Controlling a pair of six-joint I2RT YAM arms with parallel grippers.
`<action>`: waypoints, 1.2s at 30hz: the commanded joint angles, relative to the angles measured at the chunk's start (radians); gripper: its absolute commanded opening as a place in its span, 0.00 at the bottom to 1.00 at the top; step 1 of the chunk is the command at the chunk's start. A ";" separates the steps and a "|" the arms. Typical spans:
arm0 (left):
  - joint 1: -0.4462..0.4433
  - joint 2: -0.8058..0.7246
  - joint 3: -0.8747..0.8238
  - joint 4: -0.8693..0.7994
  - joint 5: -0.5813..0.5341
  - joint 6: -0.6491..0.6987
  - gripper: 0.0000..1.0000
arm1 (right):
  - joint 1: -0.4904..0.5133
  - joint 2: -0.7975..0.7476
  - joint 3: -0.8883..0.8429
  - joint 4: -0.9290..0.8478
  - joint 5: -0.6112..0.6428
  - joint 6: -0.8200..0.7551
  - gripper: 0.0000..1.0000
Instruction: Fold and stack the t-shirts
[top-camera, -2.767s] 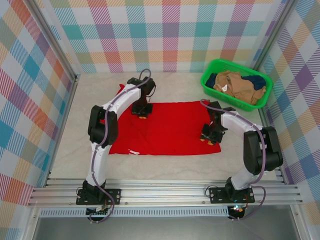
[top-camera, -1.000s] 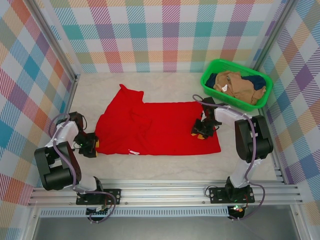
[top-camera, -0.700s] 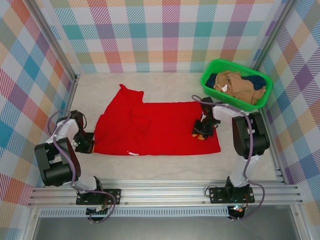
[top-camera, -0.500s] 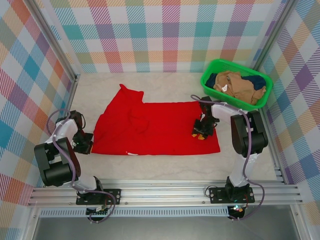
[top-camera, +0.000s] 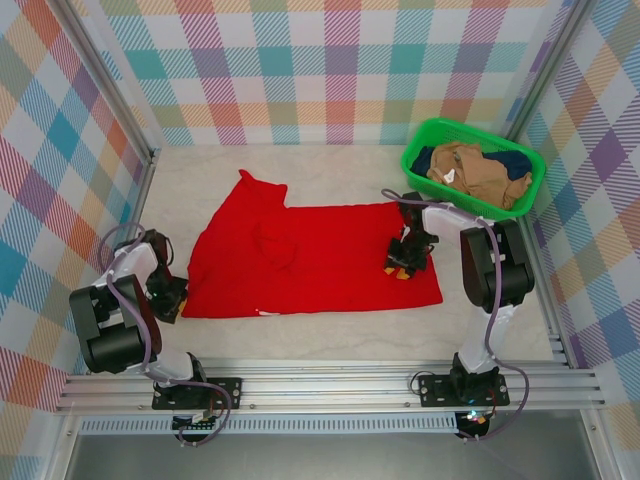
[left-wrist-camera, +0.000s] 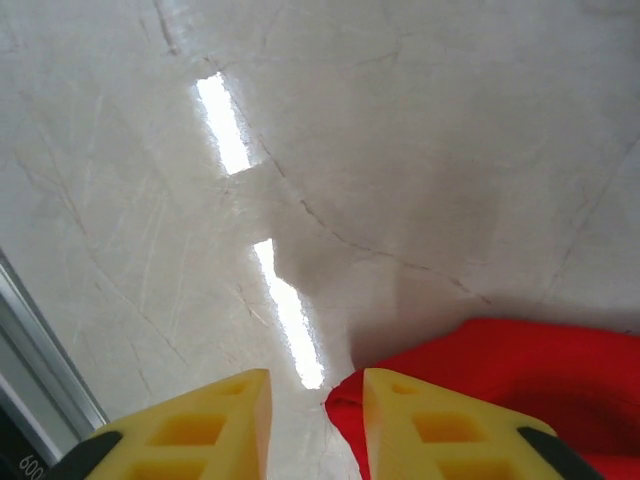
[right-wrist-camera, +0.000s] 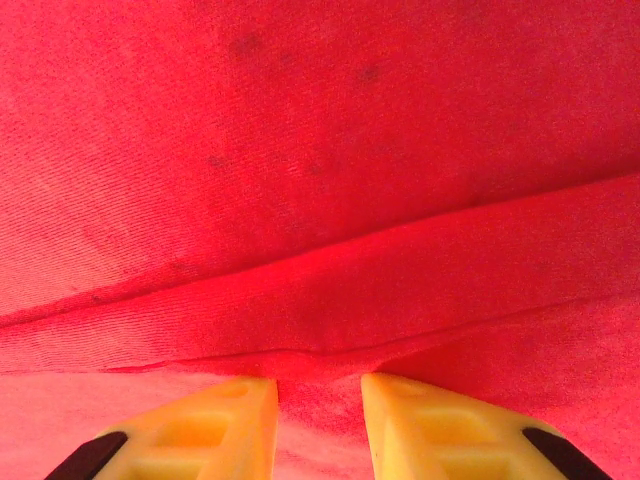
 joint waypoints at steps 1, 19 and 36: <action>-0.029 -0.050 0.102 -0.066 -0.025 -0.025 0.40 | -0.004 0.041 0.001 -0.030 0.053 -0.001 0.30; -0.011 0.059 0.053 0.002 0.211 -0.595 0.50 | -0.004 0.036 -0.004 -0.014 0.031 -0.013 0.30; 0.016 0.069 0.058 -0.082 0.187 -0.591 0.30 | -0.004 0.038 0.001 -0.016 0.033 -0.015 0.29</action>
